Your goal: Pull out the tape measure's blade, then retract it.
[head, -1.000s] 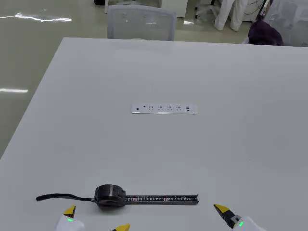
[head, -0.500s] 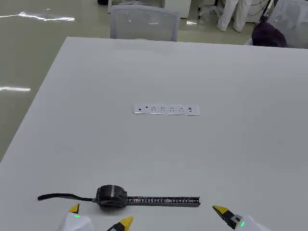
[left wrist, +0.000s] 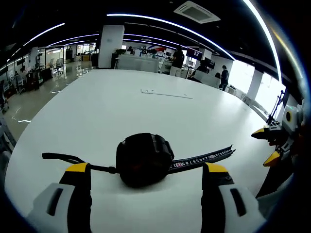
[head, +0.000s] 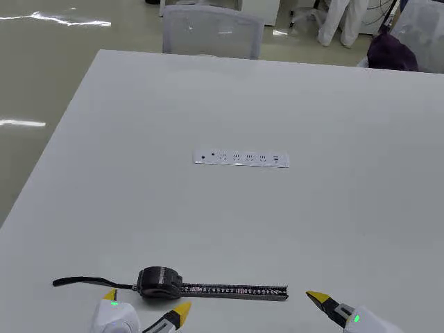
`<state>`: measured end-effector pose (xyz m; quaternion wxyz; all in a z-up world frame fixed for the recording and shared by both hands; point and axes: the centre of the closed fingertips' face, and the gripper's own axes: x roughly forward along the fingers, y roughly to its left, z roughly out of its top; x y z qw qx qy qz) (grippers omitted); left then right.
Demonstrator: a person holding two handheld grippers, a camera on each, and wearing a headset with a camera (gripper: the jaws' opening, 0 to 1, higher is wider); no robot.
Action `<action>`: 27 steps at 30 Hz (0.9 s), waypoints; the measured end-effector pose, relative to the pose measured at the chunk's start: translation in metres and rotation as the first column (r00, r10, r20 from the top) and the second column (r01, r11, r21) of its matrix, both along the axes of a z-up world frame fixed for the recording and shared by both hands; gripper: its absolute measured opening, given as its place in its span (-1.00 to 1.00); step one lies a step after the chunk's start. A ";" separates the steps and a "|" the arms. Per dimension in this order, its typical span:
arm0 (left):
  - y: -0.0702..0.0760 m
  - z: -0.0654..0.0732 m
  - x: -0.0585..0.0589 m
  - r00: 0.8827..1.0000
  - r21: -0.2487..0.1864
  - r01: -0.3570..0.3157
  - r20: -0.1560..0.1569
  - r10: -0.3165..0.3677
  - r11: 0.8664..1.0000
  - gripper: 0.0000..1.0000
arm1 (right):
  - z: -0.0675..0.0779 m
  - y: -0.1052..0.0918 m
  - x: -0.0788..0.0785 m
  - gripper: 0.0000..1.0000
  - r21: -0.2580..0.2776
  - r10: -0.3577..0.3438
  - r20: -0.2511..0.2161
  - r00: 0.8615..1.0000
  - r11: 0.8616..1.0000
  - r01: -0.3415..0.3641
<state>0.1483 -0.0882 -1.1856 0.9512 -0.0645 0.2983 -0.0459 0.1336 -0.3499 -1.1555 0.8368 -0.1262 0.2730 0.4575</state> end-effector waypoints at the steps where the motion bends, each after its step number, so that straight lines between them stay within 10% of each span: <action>1: 0.000 -0.001 0.002 1.000 0.003 -0.003 0.002 0.003 1.000 0.88 | -0.002 0.000 0.000 0.42 -0.004 0.008 0.002 1.000 1.000 -0.008; 27: 0.004 -0.021 0.022 0.995 -0.014 -0.097 -0.010 0.097 0.995 0.71 | -0.029 -0.003 0.033 -0.08 -0.061 0.174 0.064 0.983 0.984 -0.170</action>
